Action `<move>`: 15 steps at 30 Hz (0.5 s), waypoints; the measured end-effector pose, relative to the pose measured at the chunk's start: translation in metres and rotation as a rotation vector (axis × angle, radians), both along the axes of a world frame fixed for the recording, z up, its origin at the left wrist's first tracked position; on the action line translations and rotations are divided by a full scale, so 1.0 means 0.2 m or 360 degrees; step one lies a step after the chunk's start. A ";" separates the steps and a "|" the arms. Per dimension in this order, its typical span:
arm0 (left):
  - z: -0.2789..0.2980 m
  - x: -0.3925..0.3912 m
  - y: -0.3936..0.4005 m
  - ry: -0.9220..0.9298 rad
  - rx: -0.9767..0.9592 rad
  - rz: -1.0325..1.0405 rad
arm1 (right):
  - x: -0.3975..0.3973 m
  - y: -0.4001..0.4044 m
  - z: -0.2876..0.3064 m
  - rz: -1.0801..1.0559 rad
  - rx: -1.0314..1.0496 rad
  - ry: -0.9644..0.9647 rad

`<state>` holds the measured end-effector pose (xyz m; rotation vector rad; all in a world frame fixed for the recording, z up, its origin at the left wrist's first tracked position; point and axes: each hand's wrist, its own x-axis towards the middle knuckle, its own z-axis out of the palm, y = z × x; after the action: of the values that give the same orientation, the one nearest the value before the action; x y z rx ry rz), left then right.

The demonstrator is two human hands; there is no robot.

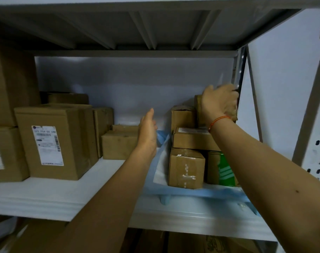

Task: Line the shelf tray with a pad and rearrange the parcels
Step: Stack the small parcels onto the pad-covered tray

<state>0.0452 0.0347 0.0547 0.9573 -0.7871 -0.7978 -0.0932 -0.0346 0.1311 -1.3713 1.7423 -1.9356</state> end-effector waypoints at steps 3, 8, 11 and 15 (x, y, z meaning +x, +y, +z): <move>0.00 0.11 -0.01 0.0021 0.0019 0.0096 | 0.15 0.04 0.05 0.0227 -0.0051 0.0263; -0.02 0.31 0.00 -0.0005 0.0066 0.0188 | 0.48 0.06 0.08 0.0602 0.0070 0.0604; -0.03 0.47 -0.02 -0.0016 0.0149 0.0238 | 0.70 0.04 0.02 0.0926 0.0225 0.0773; -0.07 0.67 -0.05 -0.0076 0.0233 0.0281 | 0.95 -0.03 -0.11 0.1136 0.0420 0.1099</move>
<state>0.1784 0.0241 0.0407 1.1637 -0.6814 -0.6875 0.0965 -0.0403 0.1096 -2.2928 1.3328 -0.8756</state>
